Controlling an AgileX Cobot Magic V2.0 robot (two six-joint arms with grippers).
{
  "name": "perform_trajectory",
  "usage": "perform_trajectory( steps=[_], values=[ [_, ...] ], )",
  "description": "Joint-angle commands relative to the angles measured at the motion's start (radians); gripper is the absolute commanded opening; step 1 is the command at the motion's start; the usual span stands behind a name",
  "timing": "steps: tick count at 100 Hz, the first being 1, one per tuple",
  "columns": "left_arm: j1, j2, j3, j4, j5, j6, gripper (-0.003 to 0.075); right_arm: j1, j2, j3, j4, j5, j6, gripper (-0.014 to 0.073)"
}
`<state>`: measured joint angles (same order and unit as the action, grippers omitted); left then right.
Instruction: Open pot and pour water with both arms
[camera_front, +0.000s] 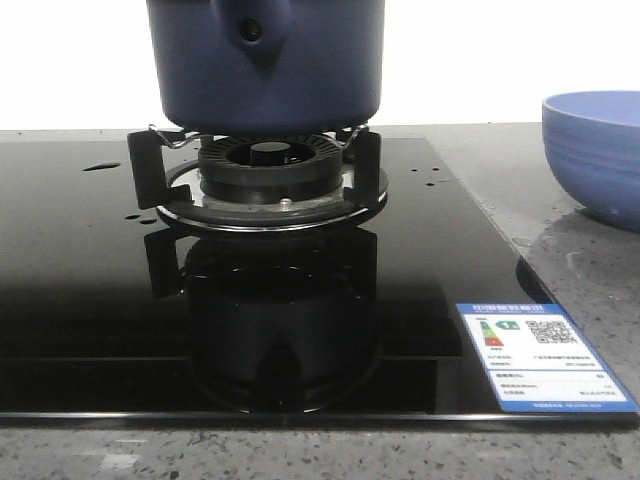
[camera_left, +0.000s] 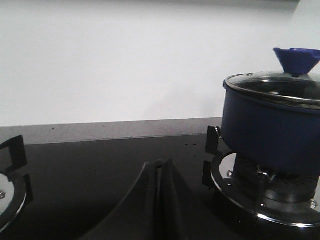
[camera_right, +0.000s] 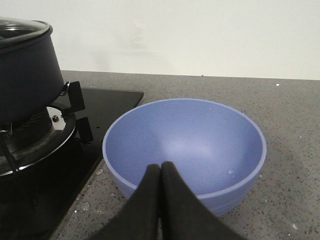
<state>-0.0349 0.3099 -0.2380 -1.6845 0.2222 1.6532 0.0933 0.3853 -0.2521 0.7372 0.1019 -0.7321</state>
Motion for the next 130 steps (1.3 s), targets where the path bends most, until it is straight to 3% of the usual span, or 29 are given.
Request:
perform_trajectory(
  steps=[1, 22, 29, 36, 50, 75, 130],
  values=[
    [0.03, 0.002, -0.046, 0.278, 0.001, -0.336, -0.0019, -0.001, 0.003, -0.026, 0.008, -0.064, -0.01, -0.0057],
    [0.02, -0.013, -0.036, 1.214, -0.055, -1.326, -0.0019, -0.001, 0.003, -0.026, 0.008, -0.064, -0.01, -0.0057],
    [-0.011, -0.031, -0.006, 1.421, -0.104, -1.534, -0.0019, -0.001, 0.003, -0.026, 0.008, -0.064, -0.01, -0.0057],
    [-0.048, -0.058, 0.04, 1.555, -0.188, -1.653, -0.0019, -0.001, 0.003, -0.026, 0.008, -0.064, -0.01, -0.0057],
    [-0.106, -0.146, 0.132, 1.596, -0.248, -1.667, -0.0019, -0.001, 0.003, -0.026, 0.008, -0.064, -0.01, -0.0057],
    [-0.077, -0.295, 0.27, 1.594, -0.264, -1.667, -0.0019, -0.001, 0.003, -0.026, 0.008, -0.064, -0.01, -0.0057],
    [-0.043, -0.342, 0.272, 1.595, -0.234, -1.667, -0.0019, -0.001, 0.005, -0.026, 0.008, -0.064, -0.01, -0.0057]
  ],
)
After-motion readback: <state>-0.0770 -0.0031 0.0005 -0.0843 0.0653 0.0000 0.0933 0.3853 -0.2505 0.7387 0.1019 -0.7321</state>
